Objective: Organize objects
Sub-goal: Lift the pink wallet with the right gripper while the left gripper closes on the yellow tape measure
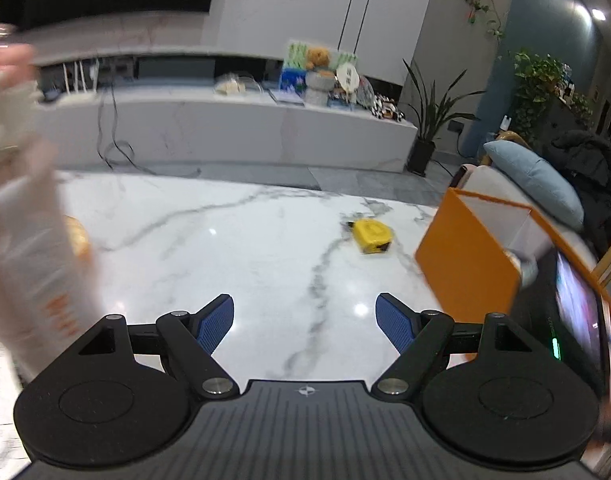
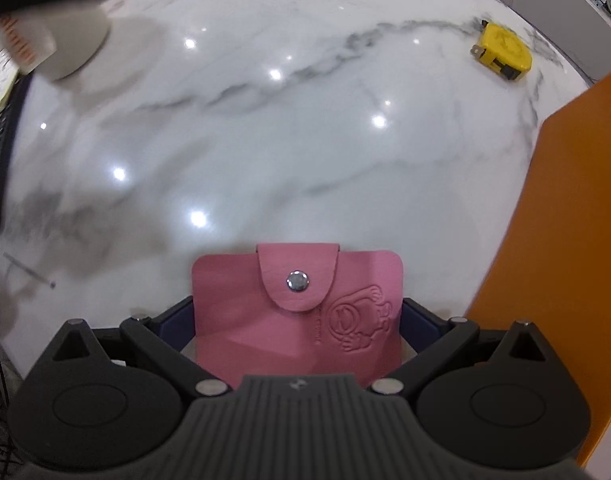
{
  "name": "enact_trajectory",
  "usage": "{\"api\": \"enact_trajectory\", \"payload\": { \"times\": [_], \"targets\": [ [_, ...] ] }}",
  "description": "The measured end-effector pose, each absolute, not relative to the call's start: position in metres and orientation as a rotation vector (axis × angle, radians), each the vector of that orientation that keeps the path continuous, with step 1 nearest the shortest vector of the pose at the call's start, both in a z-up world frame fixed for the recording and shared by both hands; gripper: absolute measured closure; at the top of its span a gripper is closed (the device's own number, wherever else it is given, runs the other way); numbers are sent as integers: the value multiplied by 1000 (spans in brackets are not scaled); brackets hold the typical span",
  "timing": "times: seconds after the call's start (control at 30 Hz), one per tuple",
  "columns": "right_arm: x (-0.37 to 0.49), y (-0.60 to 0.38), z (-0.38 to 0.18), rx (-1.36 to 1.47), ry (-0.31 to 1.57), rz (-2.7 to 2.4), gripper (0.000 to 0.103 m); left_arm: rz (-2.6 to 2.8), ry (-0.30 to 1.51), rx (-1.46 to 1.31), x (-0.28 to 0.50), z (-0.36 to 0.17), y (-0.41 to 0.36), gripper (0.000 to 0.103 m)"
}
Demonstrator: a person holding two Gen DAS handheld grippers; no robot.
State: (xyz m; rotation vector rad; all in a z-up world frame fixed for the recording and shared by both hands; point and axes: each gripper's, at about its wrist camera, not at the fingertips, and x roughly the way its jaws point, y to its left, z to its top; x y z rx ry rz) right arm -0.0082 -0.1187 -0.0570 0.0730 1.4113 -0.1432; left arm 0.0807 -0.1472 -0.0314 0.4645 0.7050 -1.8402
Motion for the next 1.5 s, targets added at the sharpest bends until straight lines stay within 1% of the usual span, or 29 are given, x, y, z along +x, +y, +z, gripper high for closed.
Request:
{"api": "enact_trajectory", "payload": {
  "times": [0.1, 0.17, 0.27, 0.33, 0.37, 0.4, 0.5, 0.6, 0.73, 0.77, 1.07, 1.17, 1.23, 1.27, 1.3, 1.5],
  "targets": [
    [-14, -109, -55, 63, 1399, -125, 2, -1872, 812, 474, 54, -26, -187, 10],
    [-32, -105, -58, 67, 1386, -121, 2, -1887, 917, 502, 34, -25, -226, 10],
    [-37, -101, -56, 66, 1362, -113, 2, -1819, 1041, 560, 3, -35, -286, 10],
    [-40, -100, -55, 73, 1341, -110, 1, -1772, 1076, 606, -14, -45, -319, 10],
    [-48, -103, -56, 76, 1331, -108, 1, -1752, 1083, 631, -23, -52, -334, 12],
    [-49, -102, -55, 70, 1320, -105, 1, -1735, 1092, 649, -32, -58, -346, 18],
    [-44, -98, -56, 64, 1296, -98, 1, -1675, 1132, 695, -48, -79, -372, 19],
    [-69, -103, -62, 62, 1285, -89, 1, -1651, 1131, 751, -60, -95, -386, 19],
    [-63, -114, -65, 67, 1280, -74, 1, -1647, 1081, 830, -75, -102, -387, 19],
    [-59, -118, -69, 67, 1279, -72, 1, -1646, 1069, 835, -78, -102, -387, 17],
    [-55, -114, -69, 57, 1280, -69, 1, -1645, 972, 913, -99, -100, -384, 18],
    [-54, -112, -69, 43, 1280, -62, 1, -1640, 911, 939, -105, -100, -380, 22],
    [-54, -111, -68, 39, 1283, -62, 1, -1638, 870, 953, -110, -100, -377, 28],
    [-54, -111, -68, 39, 1285, -61, 1, -1645, 852, 956, -112, -99, -376, 36],
    [-54, -110, -68, 39, 1287, -61, 1, -1651, 834, 958, -114, -98, -375, 42],
    [-54, -109, -66, 39, 1292, -61, 1, -1632, 834, 932, -114, -98, -374, 43]
  ]
}}
